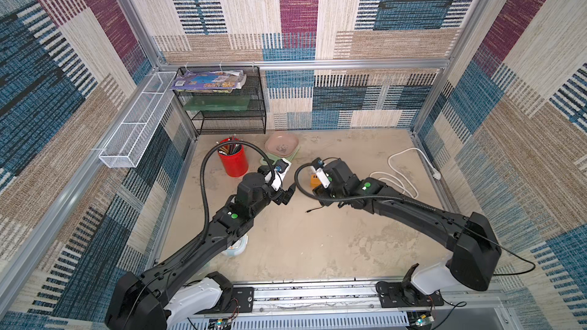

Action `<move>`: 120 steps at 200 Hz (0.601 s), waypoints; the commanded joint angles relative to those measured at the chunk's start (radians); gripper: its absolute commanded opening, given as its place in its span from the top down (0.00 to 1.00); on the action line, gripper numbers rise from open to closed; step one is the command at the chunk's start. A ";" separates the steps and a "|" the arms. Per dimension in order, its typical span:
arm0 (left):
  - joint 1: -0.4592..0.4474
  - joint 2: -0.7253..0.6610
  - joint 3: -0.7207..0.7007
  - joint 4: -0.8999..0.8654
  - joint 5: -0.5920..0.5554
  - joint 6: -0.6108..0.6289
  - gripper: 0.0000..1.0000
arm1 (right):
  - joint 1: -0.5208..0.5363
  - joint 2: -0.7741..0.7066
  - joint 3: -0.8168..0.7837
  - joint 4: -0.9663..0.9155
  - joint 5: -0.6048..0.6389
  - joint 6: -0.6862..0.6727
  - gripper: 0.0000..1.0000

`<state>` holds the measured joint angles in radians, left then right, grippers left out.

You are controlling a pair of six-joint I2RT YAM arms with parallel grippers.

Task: Charge the electronic scale
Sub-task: Insert the plug into the socket, then pick up the charging cable from the center of the board.

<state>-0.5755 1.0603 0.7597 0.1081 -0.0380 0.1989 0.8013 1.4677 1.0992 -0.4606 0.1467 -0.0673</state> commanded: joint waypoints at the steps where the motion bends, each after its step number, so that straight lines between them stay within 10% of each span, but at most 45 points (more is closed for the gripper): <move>1: 0.025 -0.042 0.036 -0.120 0.031 -0.050 0.06 | 0.006 -0.007 -0.053 0.114 -0.065 -0.173 0.31; 120: 0.026 -0.115 0.028 -0.170 0.088 -0.092 0.04 | -0.015 0.227 -0.025 0.088 -0.011 -0.359 0.34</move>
<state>-0.5503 0.9417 0.7876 -0.0650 0.0166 0.1268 0.7948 1.6680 1.0576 -0.3889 0.1394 -0.3798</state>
